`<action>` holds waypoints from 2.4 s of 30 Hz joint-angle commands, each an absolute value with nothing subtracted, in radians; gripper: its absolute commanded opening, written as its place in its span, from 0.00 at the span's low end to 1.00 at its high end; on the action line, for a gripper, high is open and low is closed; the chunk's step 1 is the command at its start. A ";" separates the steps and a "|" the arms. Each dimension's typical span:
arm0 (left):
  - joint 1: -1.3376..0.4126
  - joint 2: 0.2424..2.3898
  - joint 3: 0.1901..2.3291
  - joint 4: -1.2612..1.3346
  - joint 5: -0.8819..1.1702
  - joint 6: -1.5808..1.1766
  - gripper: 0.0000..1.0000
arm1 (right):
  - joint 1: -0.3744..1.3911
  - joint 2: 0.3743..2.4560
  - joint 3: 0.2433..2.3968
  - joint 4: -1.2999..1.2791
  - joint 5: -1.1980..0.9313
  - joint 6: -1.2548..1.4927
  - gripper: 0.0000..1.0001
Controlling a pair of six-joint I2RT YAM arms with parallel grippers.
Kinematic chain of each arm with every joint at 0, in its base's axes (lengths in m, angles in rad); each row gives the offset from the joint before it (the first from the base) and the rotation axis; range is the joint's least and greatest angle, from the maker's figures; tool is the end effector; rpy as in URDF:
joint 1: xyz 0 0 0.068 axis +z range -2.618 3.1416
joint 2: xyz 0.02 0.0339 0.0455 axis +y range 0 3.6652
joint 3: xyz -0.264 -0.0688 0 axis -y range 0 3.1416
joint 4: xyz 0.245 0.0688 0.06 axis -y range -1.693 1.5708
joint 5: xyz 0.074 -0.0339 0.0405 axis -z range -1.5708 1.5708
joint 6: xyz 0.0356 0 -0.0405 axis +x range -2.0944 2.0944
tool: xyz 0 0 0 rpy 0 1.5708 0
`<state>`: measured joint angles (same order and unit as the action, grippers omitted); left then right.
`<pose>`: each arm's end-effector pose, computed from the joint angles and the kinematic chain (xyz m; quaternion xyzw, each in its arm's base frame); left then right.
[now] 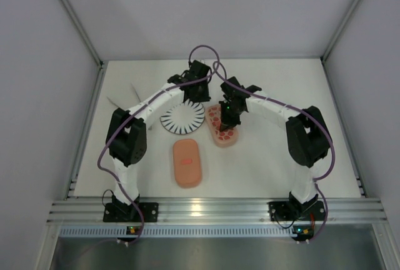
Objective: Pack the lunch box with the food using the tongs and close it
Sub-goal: Close the box lid on the packing box, then pick up the packing box from the center of the board.
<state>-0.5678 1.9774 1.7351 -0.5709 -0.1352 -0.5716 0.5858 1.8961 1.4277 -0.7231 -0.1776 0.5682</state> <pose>0.3834 -0.2389 0.2761 -0.0267 0.9269 -0.1462 0.3445 0.3219 0.2211 0.2053 -0.0253 0.9780 0.1754 0.1099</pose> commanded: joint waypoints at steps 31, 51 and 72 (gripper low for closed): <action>-0.673 2.137 1.683 -0.819 -0.130 -0.587 0.29 | 0.560 1.850 1.396 -0.689 -0.114 0.595 0.06; -0.673 2.164 1.675 -0.838 -0.066 -0.601 0.31 | 0.339 1.741 1.280 -0.522 -0.414 0.515 0.50; -0.673 2.187 1.591 -0.880 0.029 -0.623 0.29 | 0.285 1.962 1.160 -0.209 -0.687 0.517 0.70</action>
<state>-0.6525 2.0720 1.6745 -0.7254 -0.0620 -0.6254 0.2913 1.9213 1.1713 -0.3283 -0.6319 0.5236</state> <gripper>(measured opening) 0.297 0.690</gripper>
